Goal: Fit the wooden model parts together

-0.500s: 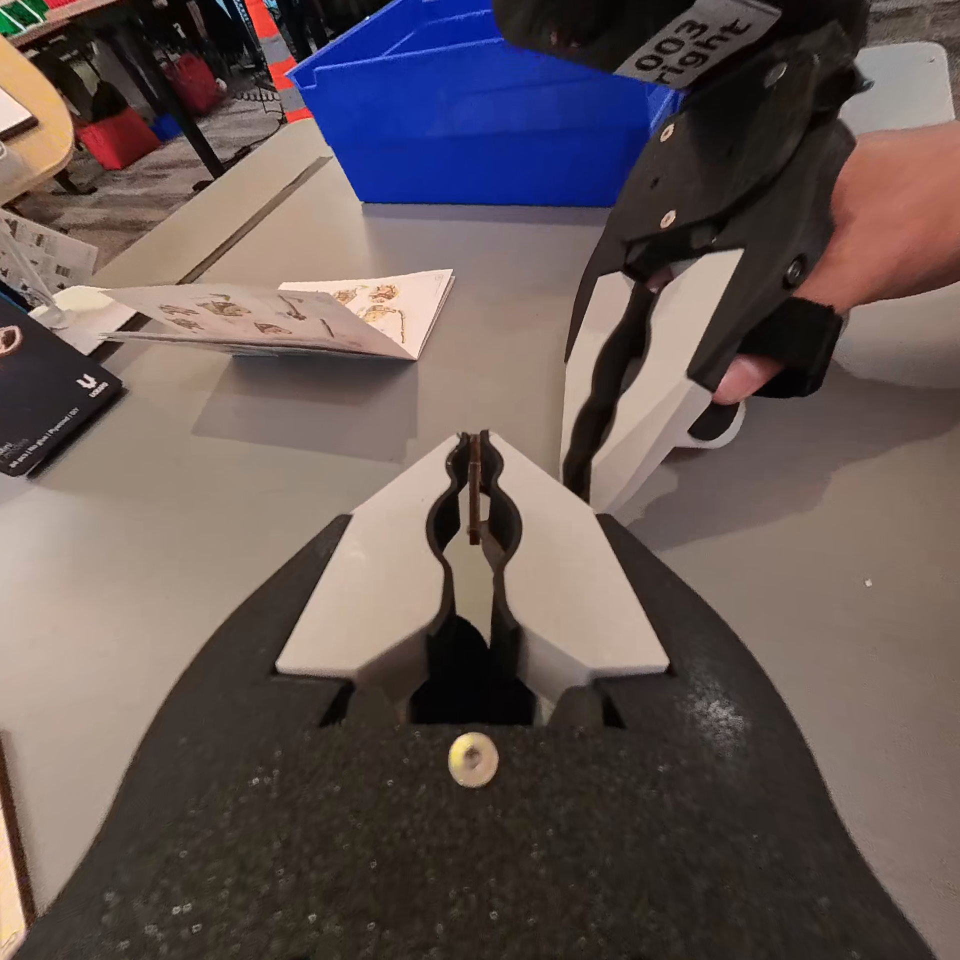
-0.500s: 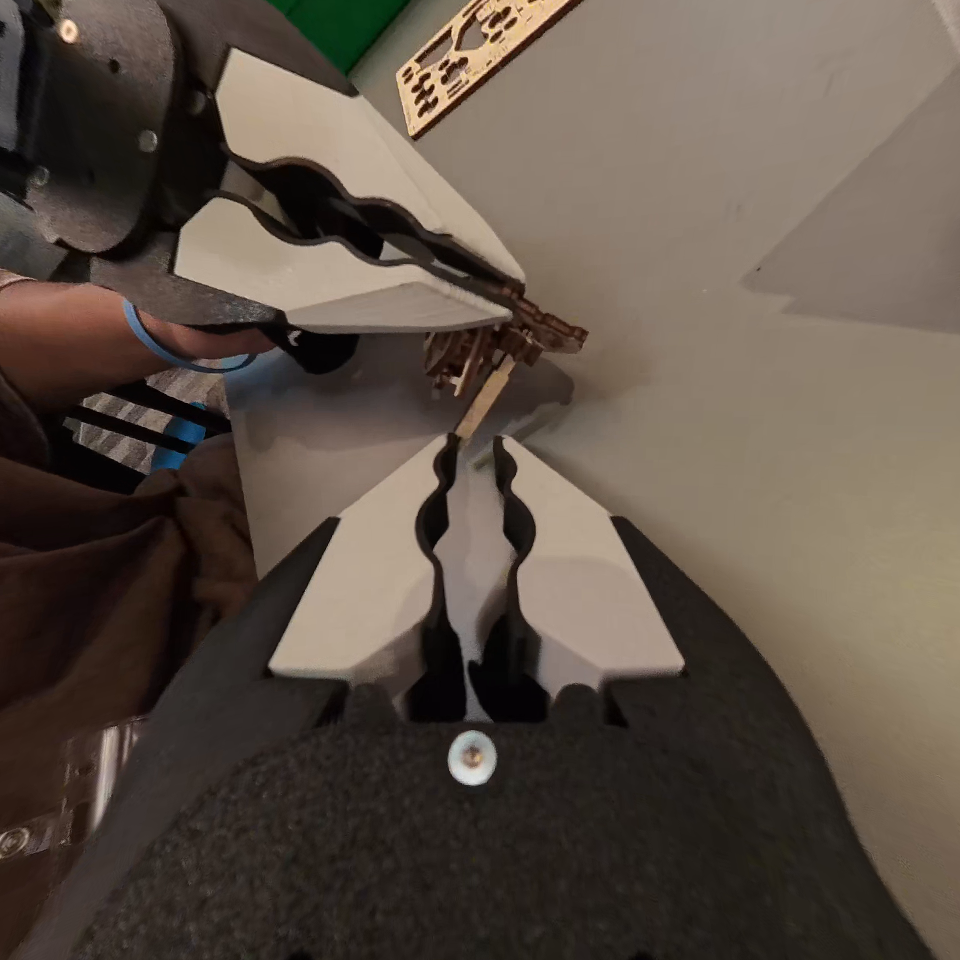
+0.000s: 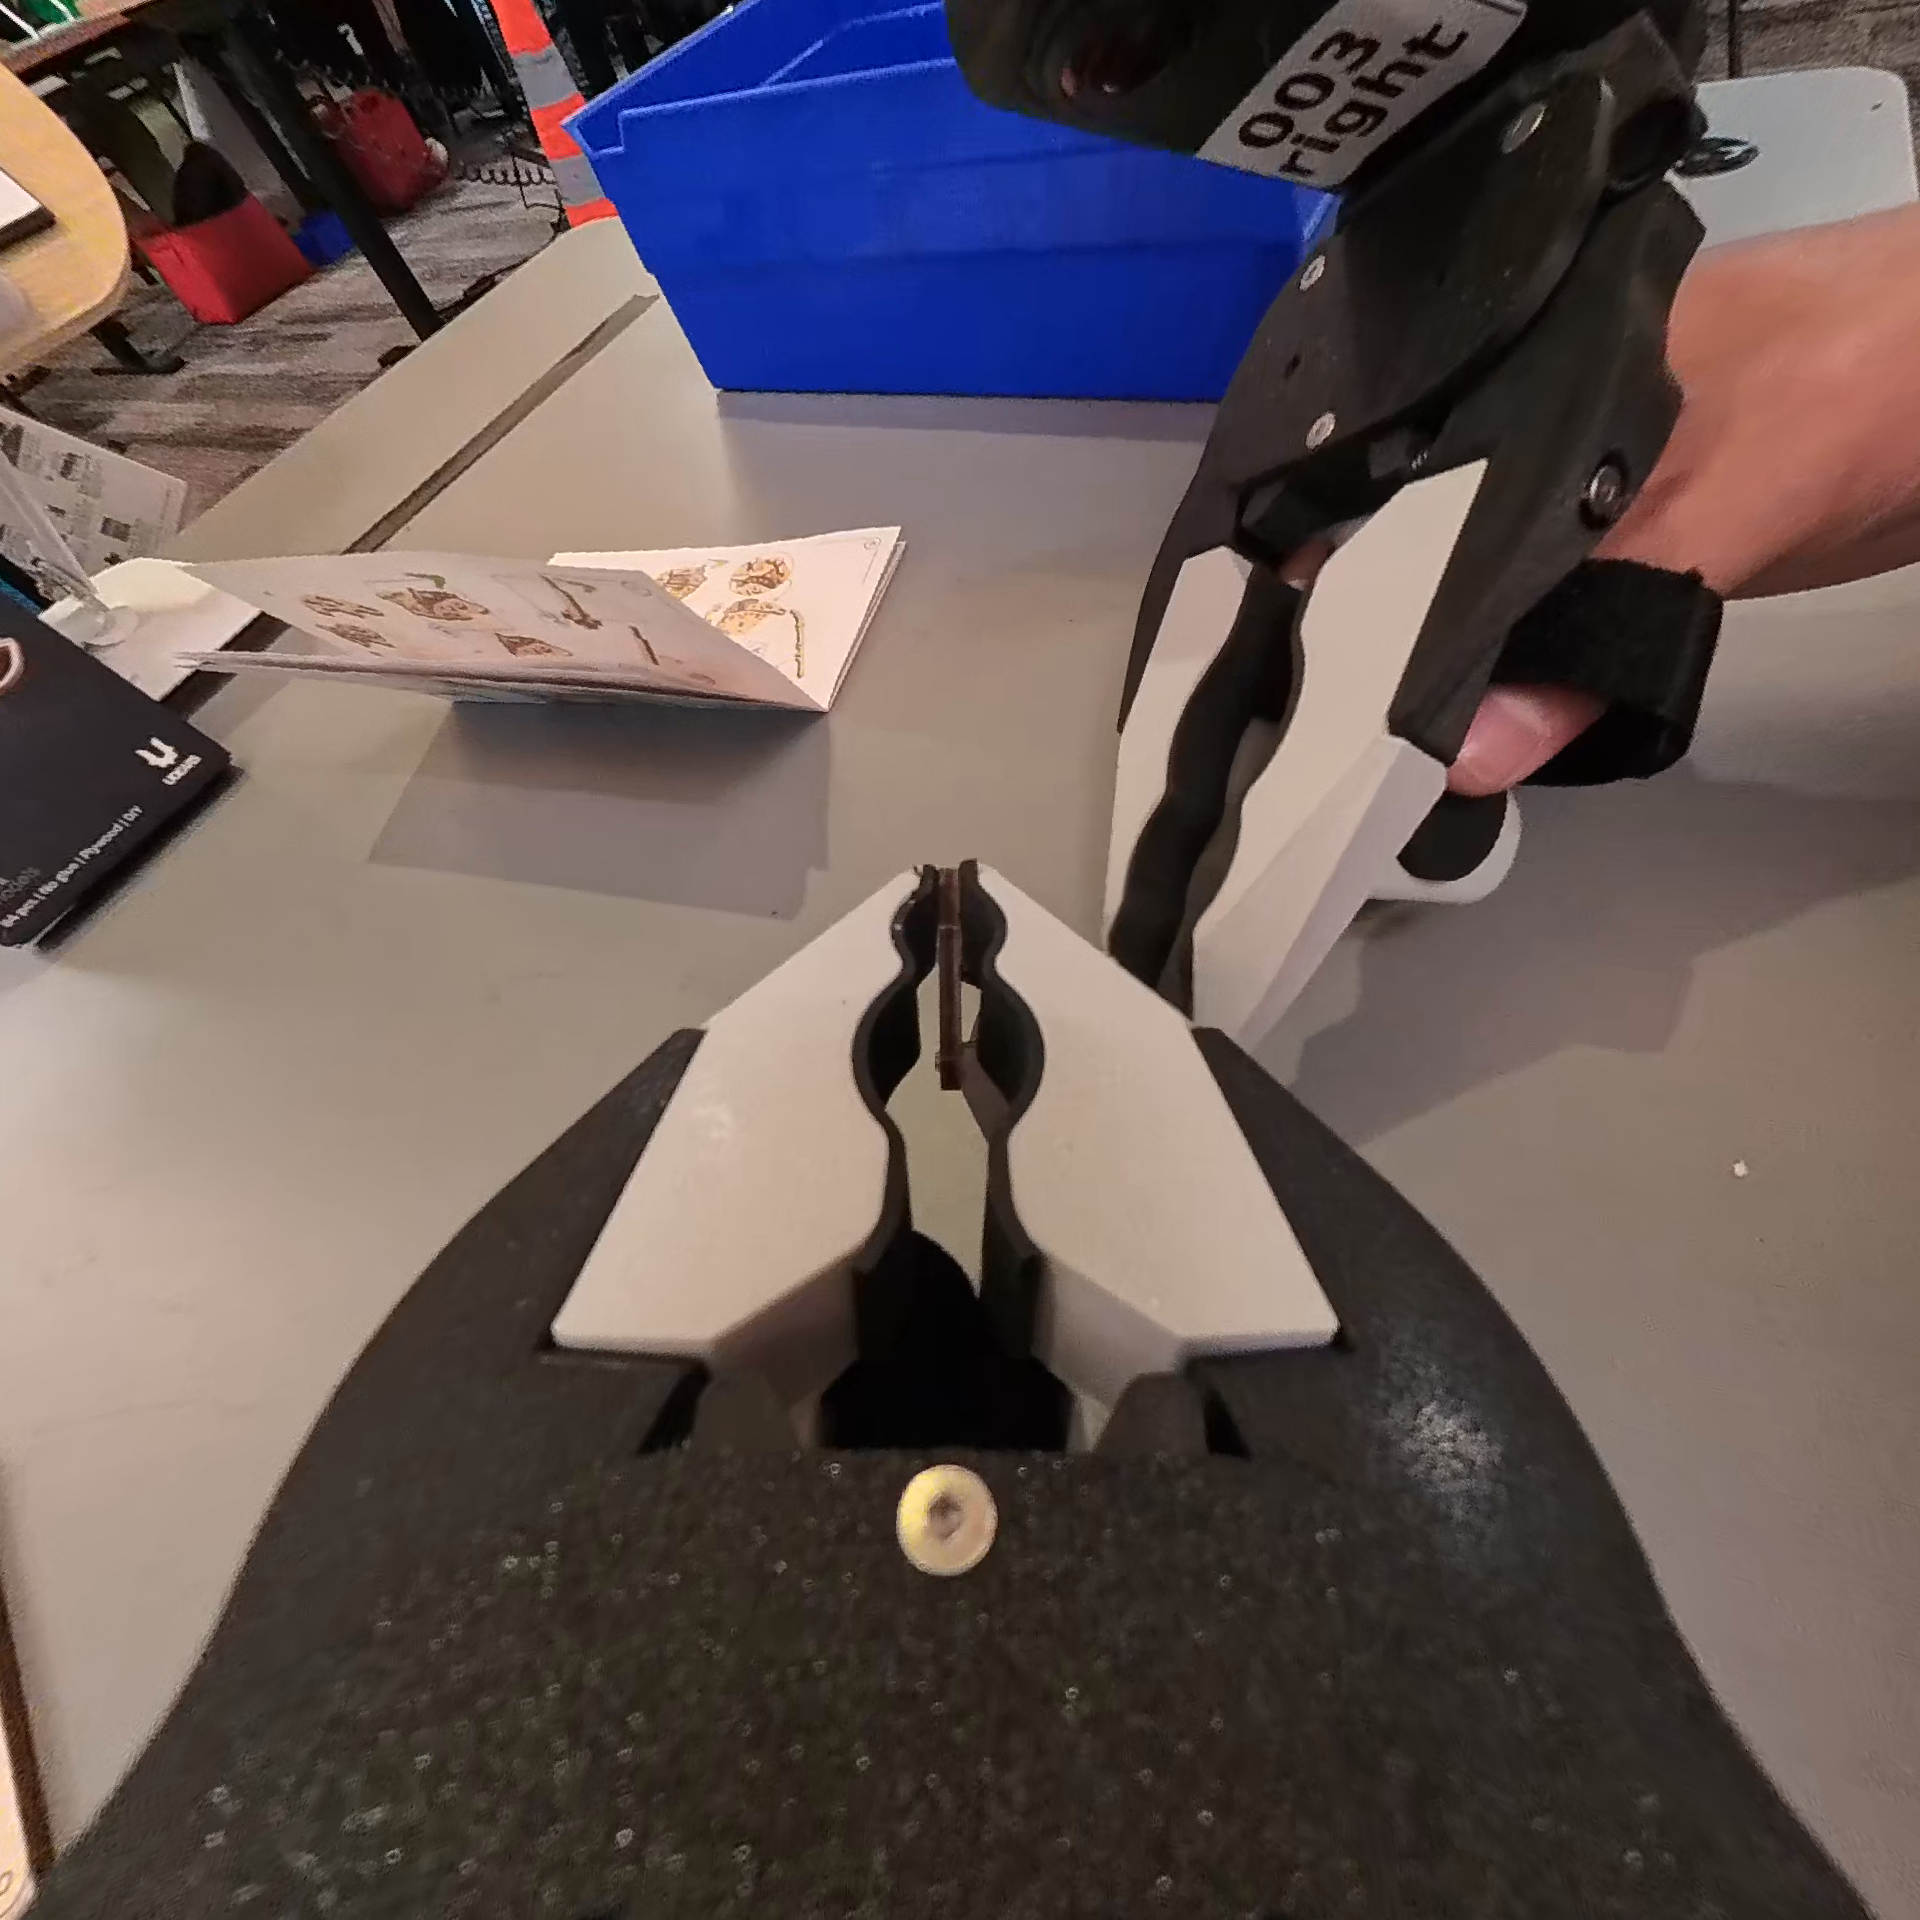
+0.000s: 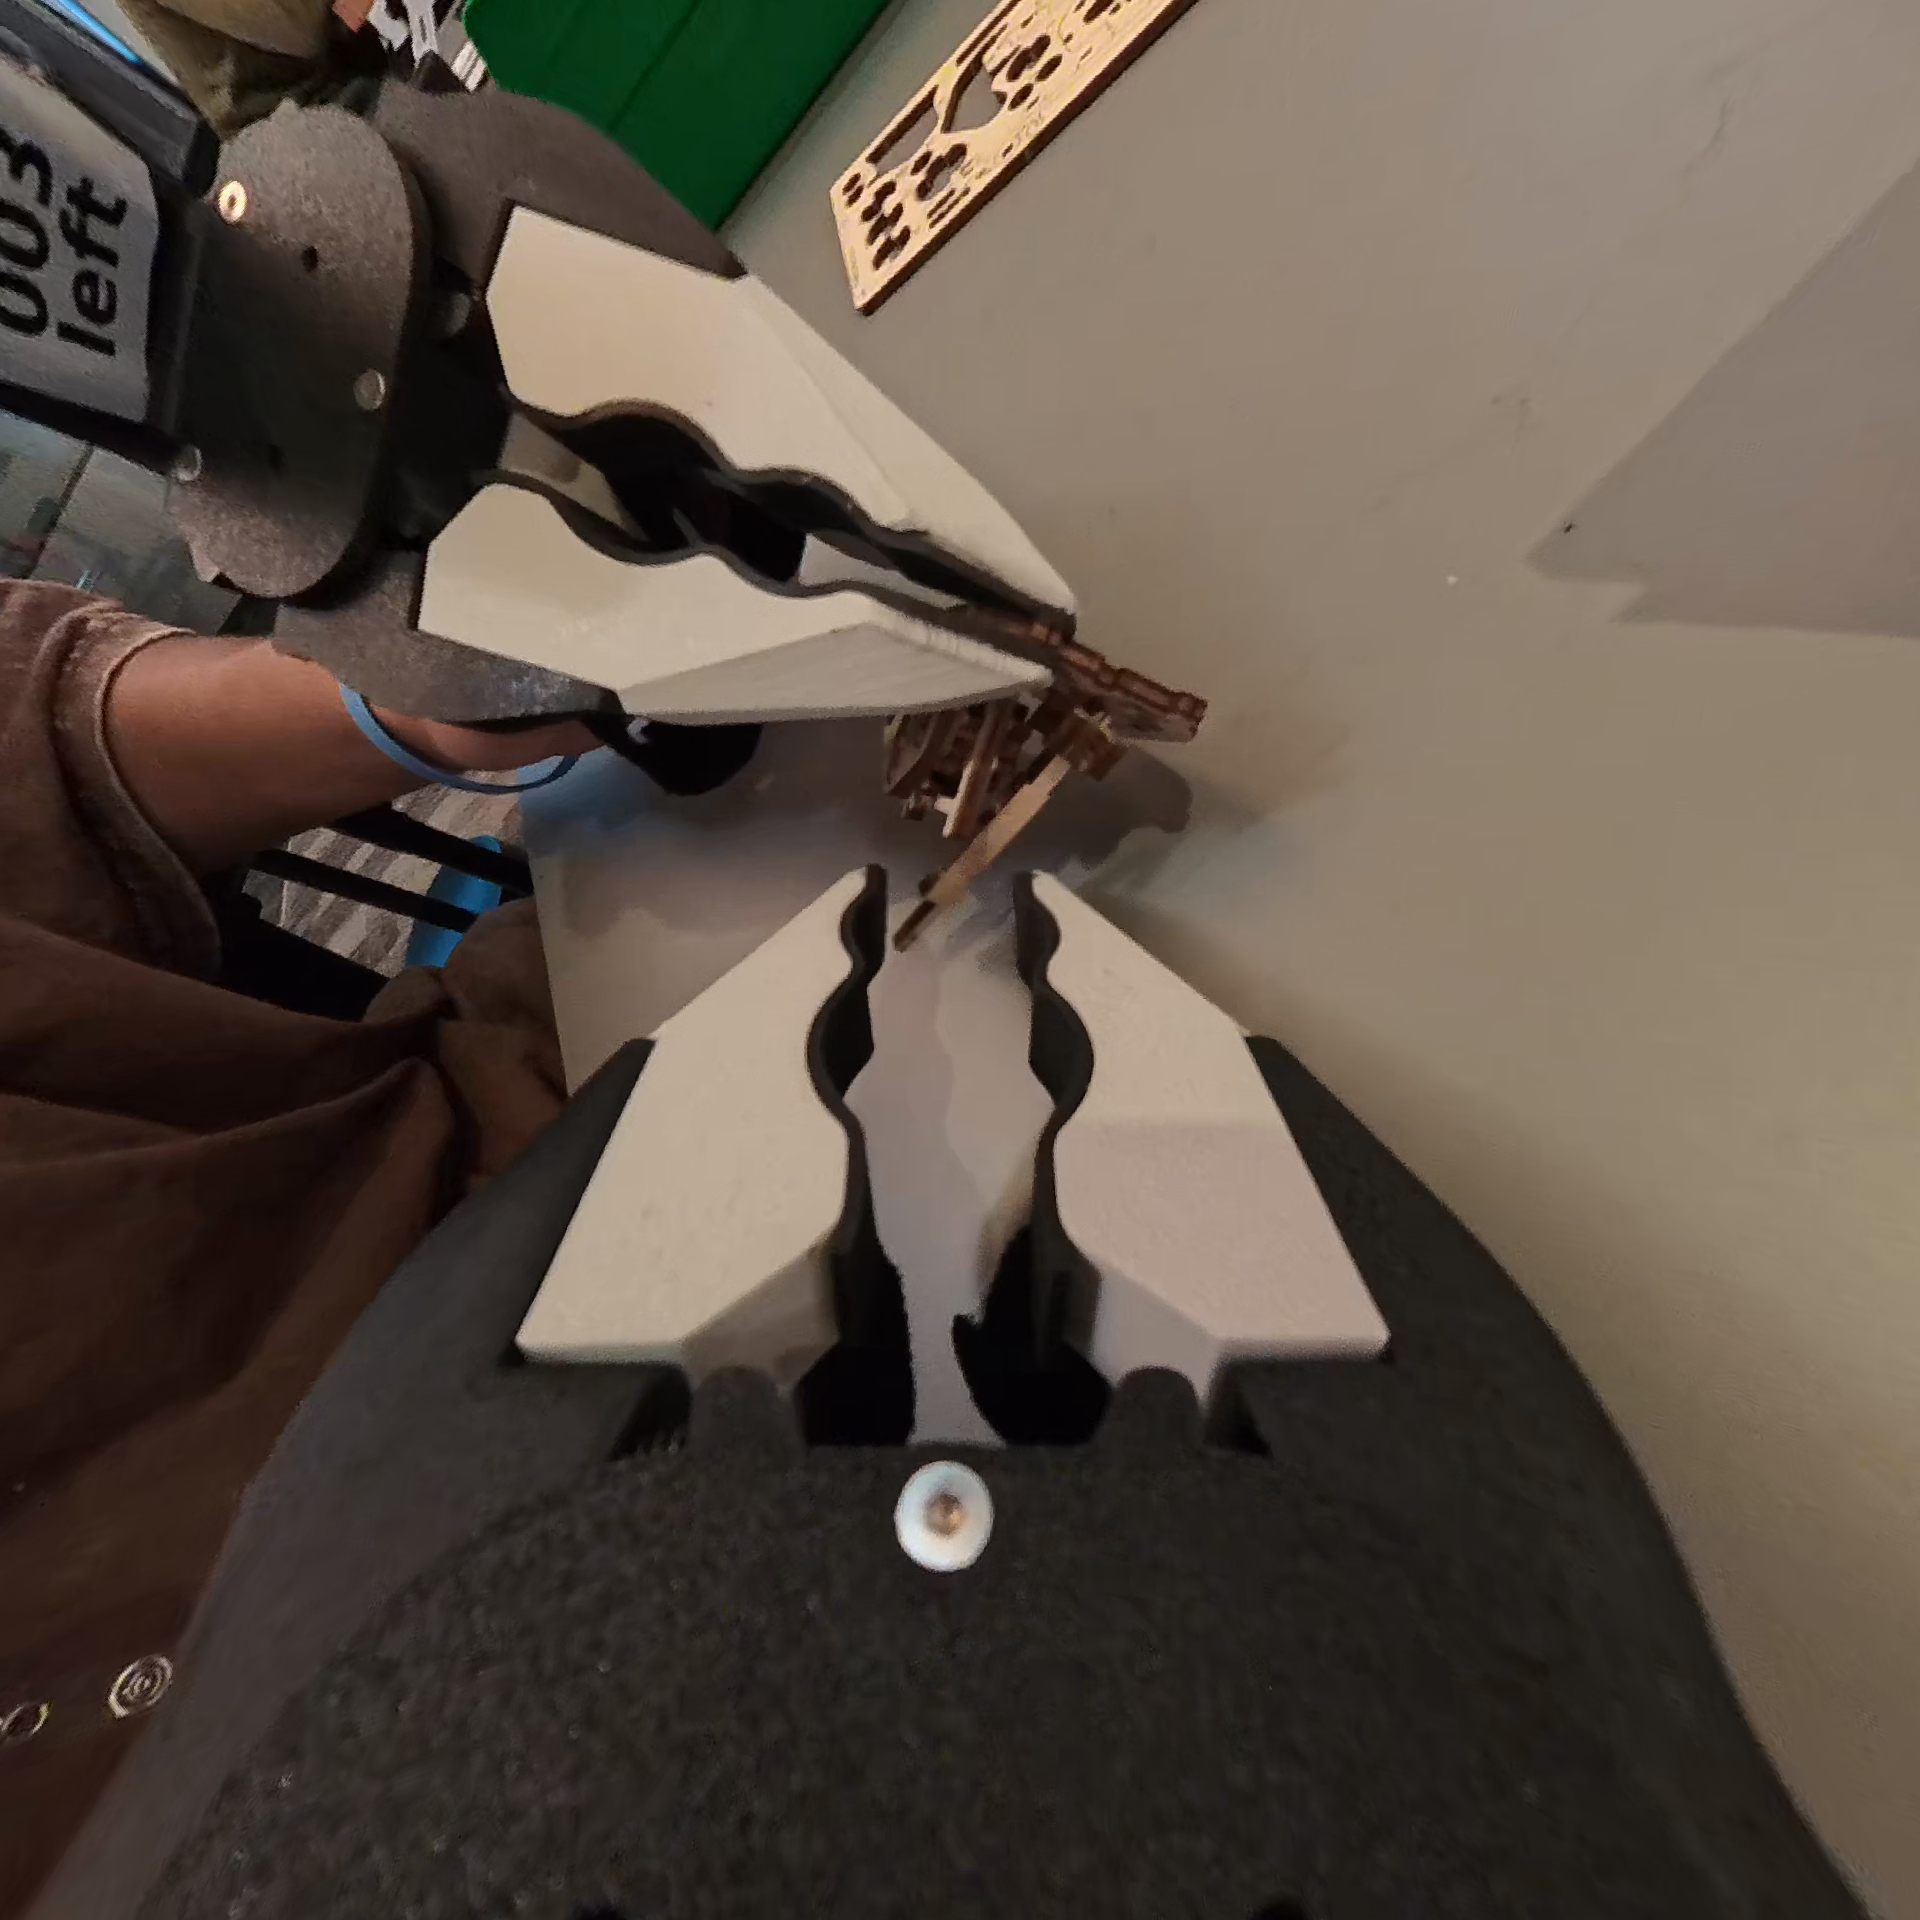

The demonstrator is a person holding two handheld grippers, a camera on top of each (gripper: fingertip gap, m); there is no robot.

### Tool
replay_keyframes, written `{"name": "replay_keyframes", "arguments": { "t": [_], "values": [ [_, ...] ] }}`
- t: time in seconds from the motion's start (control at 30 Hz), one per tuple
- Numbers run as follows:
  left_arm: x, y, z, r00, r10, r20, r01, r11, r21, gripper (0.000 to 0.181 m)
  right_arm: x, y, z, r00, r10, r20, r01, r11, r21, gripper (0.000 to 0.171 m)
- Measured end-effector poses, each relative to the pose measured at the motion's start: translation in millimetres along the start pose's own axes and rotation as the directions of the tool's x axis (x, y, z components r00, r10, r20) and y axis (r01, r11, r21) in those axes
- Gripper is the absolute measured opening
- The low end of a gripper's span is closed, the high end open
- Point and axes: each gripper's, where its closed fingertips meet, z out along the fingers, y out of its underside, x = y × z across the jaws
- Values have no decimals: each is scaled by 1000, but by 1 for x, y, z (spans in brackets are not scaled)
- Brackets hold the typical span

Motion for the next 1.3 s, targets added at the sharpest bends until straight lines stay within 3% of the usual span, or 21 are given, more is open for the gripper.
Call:
{"name": "replay_keyframes", "arguments": {
  "t": [0.13,0.27,0.47,0.67,0.83,1.0,1.3],
  "values": [
    [0,-3,-1,1000,-3,3,3,1000,10,1,5,-2,2,999,-6,-45,6,1000,6,23],
    [-2,-9,-5,1000,1,9,-1,999,35,1,4,-4,1,998,-17,-65,17,1000,10,9],
    [5,-33,-20,999,-11,-41,17,989,149,1,-8,-10,-17,995,-58,-76,56,998,-24,6],
    [16,-51,-28,998,20,-59,-7,978,209,1,-28,-9,-32,996,85,42,-83,996,-42,6],
    [31,-56,-27,987,157,-33,-148,971,188,1,-36,2,-38,958,246,144,-237,968,-79,5],
    [44,-60,-28,965,260,-37,-249,951,182,1,-40,10,-38,974,193,118,-180,977,-112,6],
    [41,-64,-34,973,227,-49,-211,953,219,1,-46,5,-40,978,163,131,-154,985,-78,6]
  ]
}}
